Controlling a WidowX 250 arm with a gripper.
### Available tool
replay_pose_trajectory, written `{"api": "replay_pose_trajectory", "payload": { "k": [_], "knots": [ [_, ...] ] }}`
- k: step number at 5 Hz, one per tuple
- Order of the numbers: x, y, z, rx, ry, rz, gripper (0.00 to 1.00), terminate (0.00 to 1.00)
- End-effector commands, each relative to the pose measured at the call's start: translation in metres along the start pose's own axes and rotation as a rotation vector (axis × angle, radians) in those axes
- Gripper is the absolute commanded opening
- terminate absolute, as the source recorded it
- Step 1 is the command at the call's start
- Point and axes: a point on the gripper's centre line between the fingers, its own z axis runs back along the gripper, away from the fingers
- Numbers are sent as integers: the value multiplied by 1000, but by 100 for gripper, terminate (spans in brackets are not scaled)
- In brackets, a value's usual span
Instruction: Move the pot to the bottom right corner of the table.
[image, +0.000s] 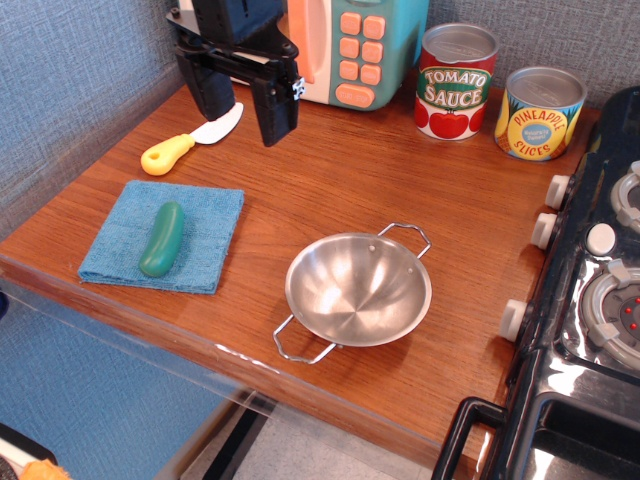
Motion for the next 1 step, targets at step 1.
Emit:
{"api": "replay_pose_trajectory", "payload": {
  "k": [1],
  "knots": [
    [-2, 5, 16, 18, -37, 3, 100, 100]
  ]
}}
